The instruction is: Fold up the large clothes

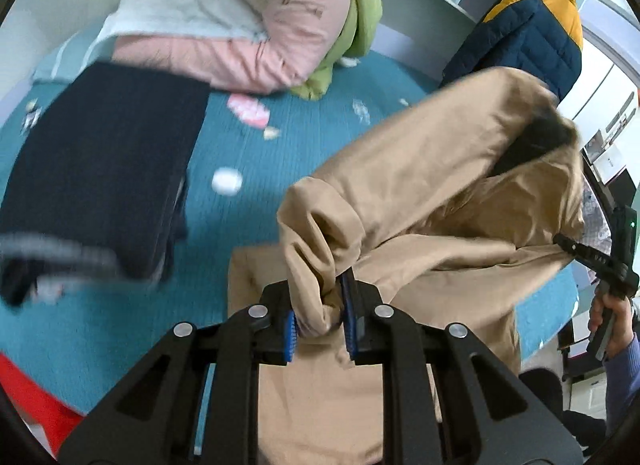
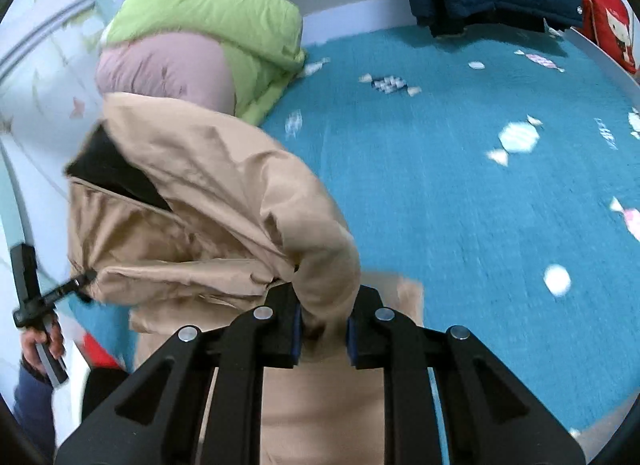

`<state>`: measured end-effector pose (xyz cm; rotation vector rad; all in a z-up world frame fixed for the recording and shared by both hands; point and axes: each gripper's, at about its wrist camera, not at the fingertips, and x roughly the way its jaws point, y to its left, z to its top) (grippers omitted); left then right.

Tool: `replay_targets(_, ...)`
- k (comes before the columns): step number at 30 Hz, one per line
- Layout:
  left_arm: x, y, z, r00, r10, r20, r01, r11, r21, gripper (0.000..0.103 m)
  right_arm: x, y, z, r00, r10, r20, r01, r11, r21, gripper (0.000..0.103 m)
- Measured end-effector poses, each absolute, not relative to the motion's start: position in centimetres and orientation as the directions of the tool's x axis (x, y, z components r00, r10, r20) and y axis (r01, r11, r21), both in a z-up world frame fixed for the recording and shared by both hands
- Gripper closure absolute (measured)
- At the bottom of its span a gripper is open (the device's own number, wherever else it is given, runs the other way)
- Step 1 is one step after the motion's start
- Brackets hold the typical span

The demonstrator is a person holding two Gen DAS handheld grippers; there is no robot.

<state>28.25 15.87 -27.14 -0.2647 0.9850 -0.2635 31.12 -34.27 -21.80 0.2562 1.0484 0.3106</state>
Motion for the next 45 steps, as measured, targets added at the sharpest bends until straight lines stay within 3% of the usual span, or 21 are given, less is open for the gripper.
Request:
replay_targets(9,20.1,15.4,-33.2,0.400,-0.298,-0.866,0.088,0.954,-0.288,0.084,23.2,-35.6,-28.1,0.238,0.284,-0.929,-0.033,0.958,0.285,0.080)
replay_targets(12,18.7,15.8,-34.0,0.375,-0.305,-0.876,0.078,0.951,-0.298,0.069,21.3,-36.3,-28.5,0.212,0.281,-0.936,-0.018,0.959,0.284,0.075)
replay_targets(16,16.9,16.2,-32.9,0.378,-0.292,-0.879,0.099,0.956,-0.275,0.032,19.5,-36.3,-27.2,0.207,0.252,-0.945,-0.046,0.968,0.248,0.072)
replay_targets(18,15.7,17.1,-31.9,0.389,-0.274,-0.880,0.078,0.961,-0.264,0.025,18.7,-36.6,-26.0,0.212,0.229,-0.950,-0.059,0.973,0.221,0.063)
replay_targets(26,15.4,17.9,-26.2,0.525,-0.283,-0.803,0.048,0.952,-0.303,0.024,18.9,-35.1,-21.5,0.318,0.300,-0.899,-0.109,0.954,0.279,0.062)
replay_targets(28,16.7,16.4,-26.2,0.513,-0.297,-0.805,0.070,0.950,-0.305,0.023,20.4,-33.5,-22.3,0.316,0.318,-0.894,-0.102,0.948,0.302,0.066)
replay_targets(29,17.5,15.3,-26.6,0.497,-0.303,-0.813,0.075,0.948,-0.308,0.023,21.1,-32.9,-23.0,0.300,0.330,-0.895,-0.098,0.944,0.316,0.074)
replay_targets(32,19.9,12.6,-29.6,0.410,-0.361,-0.838,0.101,0.931,-0.351,0.023,23.5,-31.4,-27.3,0.195,0.323,-0.926,-0.014,0.945,0.327,0.083)
replay_targets(35,21.6,11.2,-34.6,0.298,-0.263,-0.918,0.065,0.965,-0.255,0.023,24.6,-31.5,-33.2,0.023,0.266,-0.964,0.069,0.961,0.267,0.085)
replay_targets(38,22.1,11.9,-37.9,0.229,-0.276,-0.933,0.013,0.960,-0.281,0.023,24.3,-32.9,-37.4,-0.087,0.303,-0.949,0.175,0.942,0.285,0.086)
replay_targets(40,22.2,12.6,-38.5,0.235,-0.299,-0.925,0.009,0.952,-0.305,0.023,24.4,-33.6,-38.1,-0.097,0.345,-0.934,0.231,0.920,0.316,0.086)
replay_targets(45,22.2,13.7,-37.0,0.269,-0.341,-0.901,0.005,0.936,-0.352,0.023,24.6,-31.9,-34.7,-0.016,0.281,-0.959,0.117,0.954,0.278,0.081)
